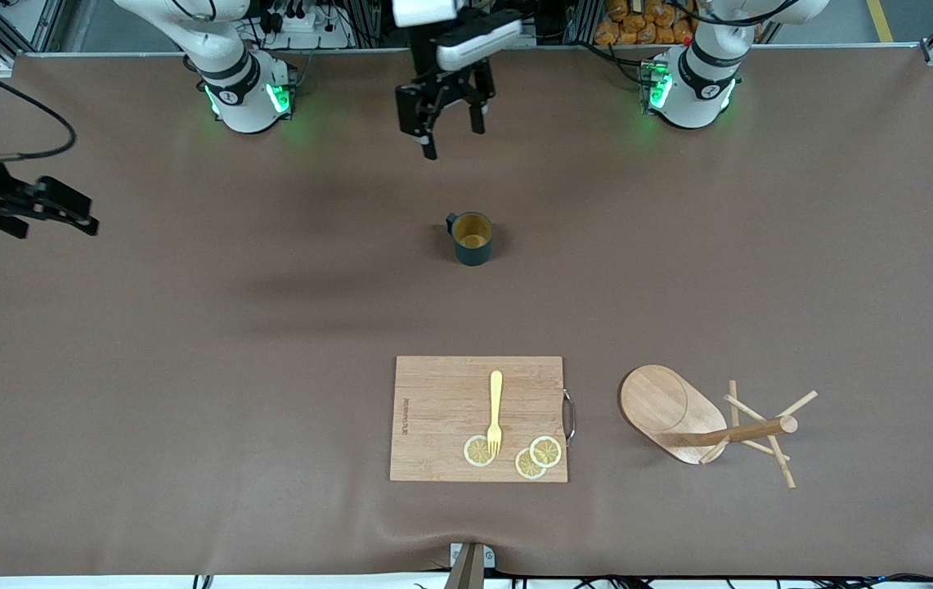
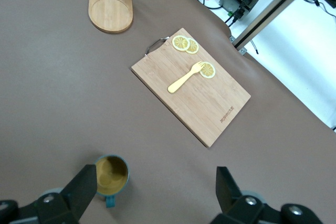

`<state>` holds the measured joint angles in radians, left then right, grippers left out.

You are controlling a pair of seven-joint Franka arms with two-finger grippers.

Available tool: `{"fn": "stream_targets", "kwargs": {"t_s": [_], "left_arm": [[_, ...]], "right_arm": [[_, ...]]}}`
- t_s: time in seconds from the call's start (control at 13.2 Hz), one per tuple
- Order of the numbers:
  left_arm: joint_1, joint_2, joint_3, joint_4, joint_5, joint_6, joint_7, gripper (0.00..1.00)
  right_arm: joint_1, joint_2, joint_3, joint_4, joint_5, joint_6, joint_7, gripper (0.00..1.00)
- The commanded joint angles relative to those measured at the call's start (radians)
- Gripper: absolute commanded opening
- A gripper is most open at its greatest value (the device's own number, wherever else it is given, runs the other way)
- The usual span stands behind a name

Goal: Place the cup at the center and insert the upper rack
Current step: 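Lower the left gripper toward the teal mug handle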

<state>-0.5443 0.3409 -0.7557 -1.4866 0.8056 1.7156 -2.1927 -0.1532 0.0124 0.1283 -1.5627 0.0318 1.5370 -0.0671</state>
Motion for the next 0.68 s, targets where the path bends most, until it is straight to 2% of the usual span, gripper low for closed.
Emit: {"fn": "stream_targets", "kwargs": {"t_s": [0.0,0.15,0.45,0.61], "left_arm": [[-0.106,0.062,0.041,0.025,0.101,-0.080,-0.045,1.00],[-0.222,0.114,0.119,0.034,0.145,-0.149,-0.070,1.00],[-0.532,0.231,0.424,0.114,0.153,-0.202,-0.136,1.00],[-0.629,0.294,0.519,0.137,0.153,-0.202,-0.156,1.00]], "right_arm": [[-0.043,-0.032,-0.015,-0.033,0.013,-0.015,-0.130,1.00],[-0.045,-0.031,-0.030,-0.033,0.008,-0.046,-0.138,1.00],[-0.051,-0.031,-0.030,-0.057,0.003,-0.046,-0.143,1.00],[-0.071,-0.026,-0.030,-0.072,0.000,-0.032,-0.143,1.00]]}}
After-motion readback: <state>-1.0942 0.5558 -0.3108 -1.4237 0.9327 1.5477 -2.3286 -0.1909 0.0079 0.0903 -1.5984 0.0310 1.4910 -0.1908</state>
